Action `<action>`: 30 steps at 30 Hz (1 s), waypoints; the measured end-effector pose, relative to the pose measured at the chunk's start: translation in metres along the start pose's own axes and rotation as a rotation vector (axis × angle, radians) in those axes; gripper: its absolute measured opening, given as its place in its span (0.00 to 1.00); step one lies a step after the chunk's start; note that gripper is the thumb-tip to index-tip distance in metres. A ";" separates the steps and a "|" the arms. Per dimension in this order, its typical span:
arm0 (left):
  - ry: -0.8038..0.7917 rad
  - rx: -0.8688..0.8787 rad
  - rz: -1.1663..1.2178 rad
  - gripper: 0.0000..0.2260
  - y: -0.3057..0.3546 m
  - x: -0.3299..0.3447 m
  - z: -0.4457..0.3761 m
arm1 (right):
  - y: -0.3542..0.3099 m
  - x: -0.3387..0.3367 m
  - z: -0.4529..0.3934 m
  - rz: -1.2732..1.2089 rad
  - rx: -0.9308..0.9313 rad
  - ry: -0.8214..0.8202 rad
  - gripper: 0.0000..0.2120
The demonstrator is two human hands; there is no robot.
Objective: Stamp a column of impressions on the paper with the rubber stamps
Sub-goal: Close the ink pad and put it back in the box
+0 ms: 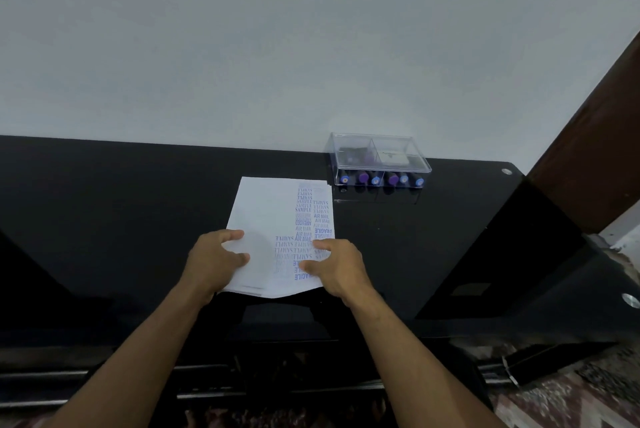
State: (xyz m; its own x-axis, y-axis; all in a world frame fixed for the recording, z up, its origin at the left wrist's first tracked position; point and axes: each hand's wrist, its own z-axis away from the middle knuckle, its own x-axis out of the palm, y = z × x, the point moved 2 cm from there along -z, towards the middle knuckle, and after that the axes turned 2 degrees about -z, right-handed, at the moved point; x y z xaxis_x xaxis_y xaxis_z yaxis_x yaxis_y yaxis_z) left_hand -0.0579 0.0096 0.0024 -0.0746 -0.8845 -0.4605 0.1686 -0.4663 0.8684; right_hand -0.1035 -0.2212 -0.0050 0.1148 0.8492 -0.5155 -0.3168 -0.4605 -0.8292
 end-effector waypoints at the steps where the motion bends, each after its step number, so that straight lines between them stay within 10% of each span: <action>1: 0.019 0.015 -0.053 0.23 0.002 0.001 -0.005 | -0.001 0.000 -0.007 -0.004 0.007 0.010 0.30; 30: 0.107 0.130 -0.290 0.27 0.043 0.023 -0.134 | -0.040 -0.005 -0.133 0.323 -0.094 0.151 0.26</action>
State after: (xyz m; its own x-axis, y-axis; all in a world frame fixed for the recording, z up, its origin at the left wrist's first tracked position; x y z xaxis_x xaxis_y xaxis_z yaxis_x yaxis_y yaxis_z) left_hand 0.0793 -0.0289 0.0049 0.0034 -0.7115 -0.7027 0.0279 -0.7023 0.7113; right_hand 0.0336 -0.2418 0.0021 0.1626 0.6118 -0.7742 -0.2720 -0.7264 -0.6312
